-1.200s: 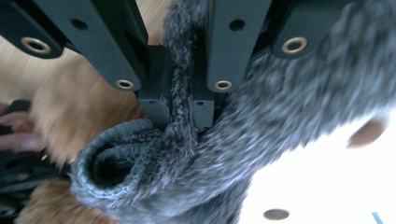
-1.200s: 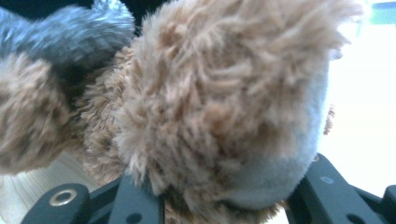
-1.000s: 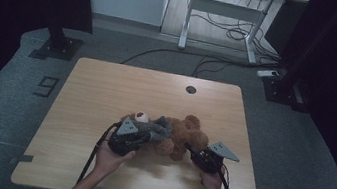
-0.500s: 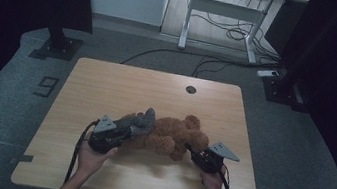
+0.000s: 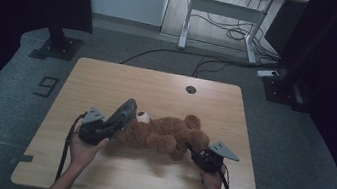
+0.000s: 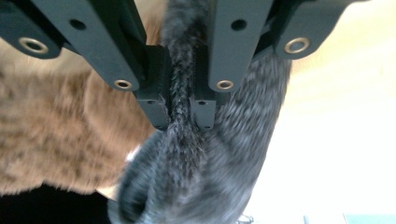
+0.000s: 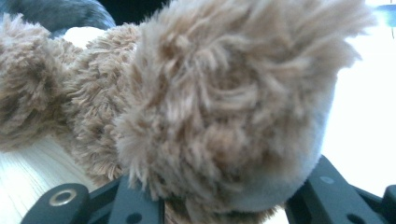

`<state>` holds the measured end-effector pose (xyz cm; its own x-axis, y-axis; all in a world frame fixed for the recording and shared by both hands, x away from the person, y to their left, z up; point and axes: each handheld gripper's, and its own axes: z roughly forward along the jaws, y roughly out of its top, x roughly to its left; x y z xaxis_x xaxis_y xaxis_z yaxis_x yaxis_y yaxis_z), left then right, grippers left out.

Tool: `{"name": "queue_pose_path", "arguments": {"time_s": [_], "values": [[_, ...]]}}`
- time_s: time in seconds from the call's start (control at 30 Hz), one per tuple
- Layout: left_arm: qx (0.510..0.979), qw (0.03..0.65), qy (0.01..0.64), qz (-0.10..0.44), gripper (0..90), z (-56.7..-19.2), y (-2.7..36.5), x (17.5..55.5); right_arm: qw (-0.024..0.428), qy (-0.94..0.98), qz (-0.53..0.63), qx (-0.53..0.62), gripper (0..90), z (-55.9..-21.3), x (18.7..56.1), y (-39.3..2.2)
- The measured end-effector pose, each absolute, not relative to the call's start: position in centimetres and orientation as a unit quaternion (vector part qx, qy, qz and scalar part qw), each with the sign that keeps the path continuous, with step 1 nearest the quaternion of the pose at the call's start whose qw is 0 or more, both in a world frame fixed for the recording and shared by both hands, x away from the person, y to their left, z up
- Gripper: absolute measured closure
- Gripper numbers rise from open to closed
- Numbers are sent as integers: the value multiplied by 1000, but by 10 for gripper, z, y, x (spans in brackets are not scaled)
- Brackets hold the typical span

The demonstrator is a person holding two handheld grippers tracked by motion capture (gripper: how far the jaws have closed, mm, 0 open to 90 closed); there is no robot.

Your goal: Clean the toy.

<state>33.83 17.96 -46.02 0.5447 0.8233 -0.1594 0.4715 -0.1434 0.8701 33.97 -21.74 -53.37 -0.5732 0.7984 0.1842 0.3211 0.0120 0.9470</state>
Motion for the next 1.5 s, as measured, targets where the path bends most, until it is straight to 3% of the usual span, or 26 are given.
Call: {"name": "queue_pose_path", "arguments": {"time_s": [0.27, 0.47, 0.6, 0.77, 0.83, 1.03, 1.2, 1.5], "values": [[745, 477, 426, 188, 788, -434, 138, 372, 221, 682, 567, 407, 607, -535, 340, -219], [755, 460, 430, 184, 793, -455, 119, 379, 223, 685, 564, 404, 577, -534, 339, -220], [751, 467, 427, 187, 799, -459, 120, 369, 232, 686, 559, 405, 470, -530, 334, -221], [752, 474, 413, 197, 802, -464, 118, 353, 254, 675, 545, 427, 197, -511, 327, -226], [751, 478, 410, 198, 803, -467, 119, 348, 253, 675, 545, 429, 165, -504, 326, -230], [751, 488, 399, 197, 804, -470, 118, 336, 239, 651, 580, 428, 160, -477, 321, -250], [745, 496, 402, 191, 805, -475, 123, 330, 212, 685, 564, 410, 137, -464, 332, -234], [735, 517, 408, 161, 815, -486, 138, 323, 128, 777, 483, 384, 160, -504, 346, -191]]}}
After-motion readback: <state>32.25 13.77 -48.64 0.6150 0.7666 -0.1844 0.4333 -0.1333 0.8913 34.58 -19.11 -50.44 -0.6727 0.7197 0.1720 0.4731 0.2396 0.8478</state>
